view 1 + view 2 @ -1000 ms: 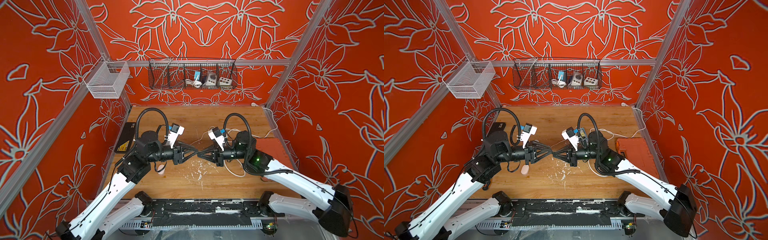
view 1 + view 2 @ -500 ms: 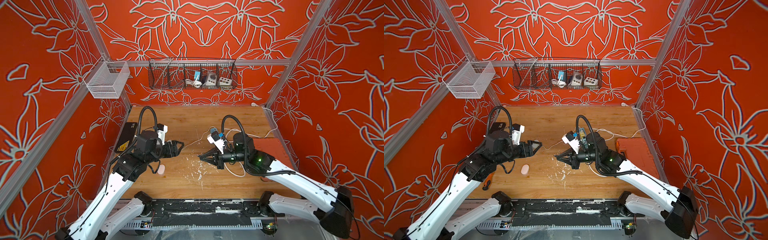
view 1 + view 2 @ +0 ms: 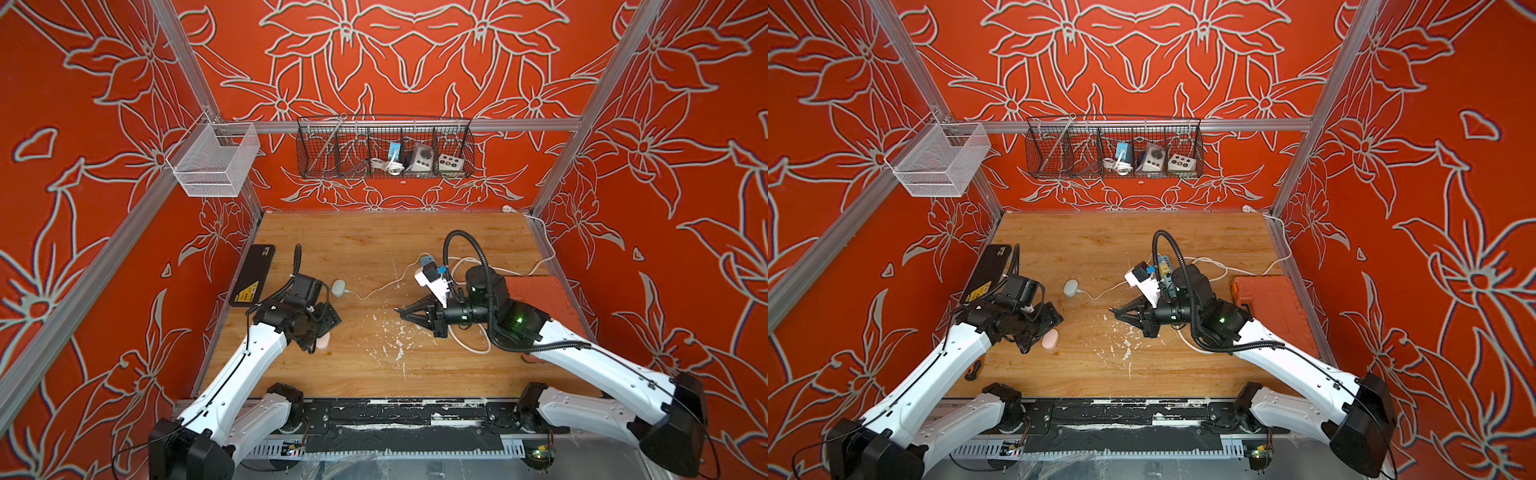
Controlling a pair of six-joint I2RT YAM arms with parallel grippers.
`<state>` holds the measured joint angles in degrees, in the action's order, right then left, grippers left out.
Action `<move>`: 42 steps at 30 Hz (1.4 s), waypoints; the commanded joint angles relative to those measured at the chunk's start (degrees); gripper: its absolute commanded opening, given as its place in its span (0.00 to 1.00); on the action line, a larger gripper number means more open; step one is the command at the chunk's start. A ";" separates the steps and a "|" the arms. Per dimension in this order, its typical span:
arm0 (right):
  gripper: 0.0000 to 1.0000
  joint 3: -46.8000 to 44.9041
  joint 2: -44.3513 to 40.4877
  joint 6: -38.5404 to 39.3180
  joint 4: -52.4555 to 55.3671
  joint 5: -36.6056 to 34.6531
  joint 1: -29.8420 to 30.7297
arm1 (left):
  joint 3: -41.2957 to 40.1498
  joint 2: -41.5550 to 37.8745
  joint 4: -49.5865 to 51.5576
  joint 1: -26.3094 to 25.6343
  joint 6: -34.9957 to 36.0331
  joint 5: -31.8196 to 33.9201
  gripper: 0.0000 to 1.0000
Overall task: Charge the bluetooth headset
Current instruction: Pick up the bluetooth headset from the center of the board.
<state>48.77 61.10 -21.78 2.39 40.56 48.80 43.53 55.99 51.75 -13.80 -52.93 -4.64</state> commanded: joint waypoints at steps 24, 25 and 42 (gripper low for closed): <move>0.02 -2.63 -0.74 -2.65 -7.11 0.21 -0.18 | -4.90 13.50 -6.50 6.20 -28.86 -0.37 0.87; 0.02 -2.59 -0.73 -2.74 -7.23 0.31 -0.12 | -5.02 14.05 -7.06 6.50 -28.80 -0.26 0.87; 0.02 -2.35 -0.20 -2.81 -7.40 0.14 -0.15 | -6.22 21.57 -13.04 7.65 -26.29 -0.87 0.71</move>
<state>46.74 61.08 -24.51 -3.44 40.60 48.80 37.93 76.53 39.35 -6.46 -79.22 -5.37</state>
